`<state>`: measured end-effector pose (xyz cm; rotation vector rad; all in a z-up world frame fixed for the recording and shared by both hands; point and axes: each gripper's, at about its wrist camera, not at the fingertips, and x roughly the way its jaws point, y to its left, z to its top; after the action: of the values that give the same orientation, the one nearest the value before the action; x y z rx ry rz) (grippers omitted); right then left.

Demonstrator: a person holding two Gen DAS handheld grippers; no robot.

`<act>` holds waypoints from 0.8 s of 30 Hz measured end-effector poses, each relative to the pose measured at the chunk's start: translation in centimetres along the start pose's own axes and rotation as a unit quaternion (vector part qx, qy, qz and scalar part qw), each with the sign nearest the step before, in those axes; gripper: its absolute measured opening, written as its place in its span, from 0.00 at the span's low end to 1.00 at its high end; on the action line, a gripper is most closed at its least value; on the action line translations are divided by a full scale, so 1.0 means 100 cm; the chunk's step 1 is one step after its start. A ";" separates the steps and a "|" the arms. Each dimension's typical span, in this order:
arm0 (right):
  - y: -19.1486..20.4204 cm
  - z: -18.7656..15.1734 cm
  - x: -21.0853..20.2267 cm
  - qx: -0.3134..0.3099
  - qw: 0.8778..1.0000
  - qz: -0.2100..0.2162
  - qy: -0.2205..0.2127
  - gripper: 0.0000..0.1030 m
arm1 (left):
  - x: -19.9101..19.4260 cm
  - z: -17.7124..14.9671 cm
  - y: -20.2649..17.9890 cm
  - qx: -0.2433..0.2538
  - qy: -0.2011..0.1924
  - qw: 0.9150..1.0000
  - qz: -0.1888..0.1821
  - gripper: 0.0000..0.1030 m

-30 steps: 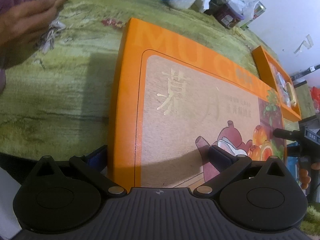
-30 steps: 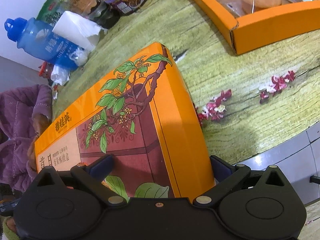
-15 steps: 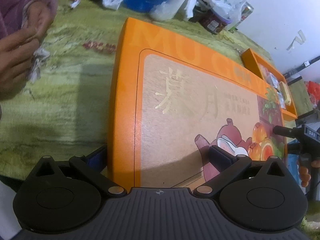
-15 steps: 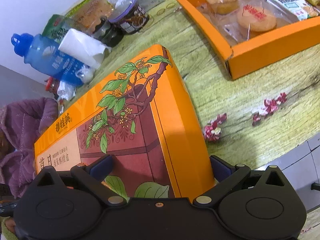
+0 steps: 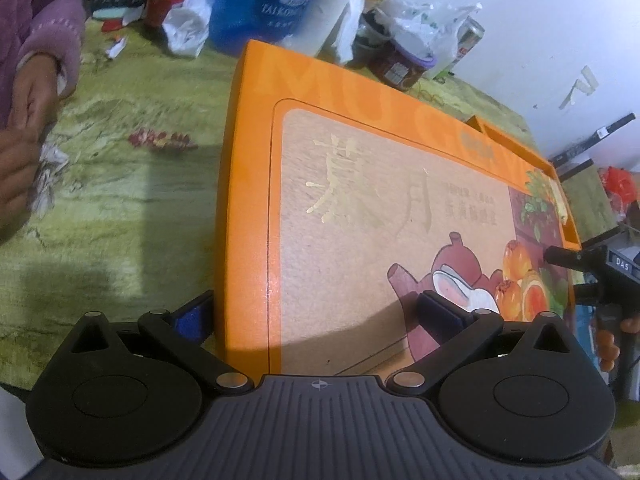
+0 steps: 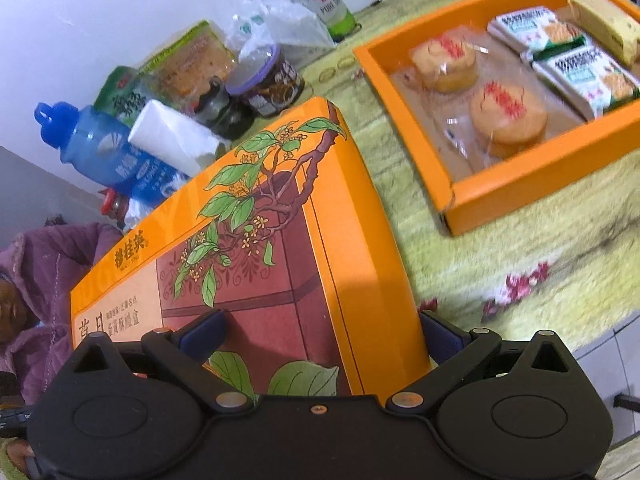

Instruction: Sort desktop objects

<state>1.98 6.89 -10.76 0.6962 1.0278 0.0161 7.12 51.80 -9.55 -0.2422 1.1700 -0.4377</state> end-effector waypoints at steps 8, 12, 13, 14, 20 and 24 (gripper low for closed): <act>-0.011 0.012 -0.011 0.004 1.000 0.004 -0.004 0.99 | 0.003 0.008 -0.019 0.008 0.000 1.000 0.001 1.00; -0.021 0.011 -0.015 0.010 1.000 0.000 -0.002 0.99 | 0.012 0.008 -0.027 0.010 0.009 1.000 -0.001 1.00; -0.024 0.011 -0.017 0.012 1.000 -0.001 -0.002 0.99 | 0.014 0.008 -0.029 0.010 0.010 1.000 -0.002 1.00; -0.027 0.012 -0.018 0.014 1.000 -0.003 -0.002 0.99 | 0.016 0.008 -0.032 0.011 0.012 1.000 -0.003 1.00; -0.047 0.020 -0.032 0.016 1.000 -0.009 -0.004 0.99 | 0.031 0.008 -0.054 0.015 0.016 1.000 -0.011 1.00; -0.062 0.029 -0.044 0.014 1.000 -0.015 -0.006 0.99 | 0.041 0.006 -0.071 0.015 0.015 1.000 -0.017 1.00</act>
<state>0.04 -0.97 -9.79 0.7054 1.0283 -0.0298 7.54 43.56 -9.82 -0.2315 1.1898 -0.4904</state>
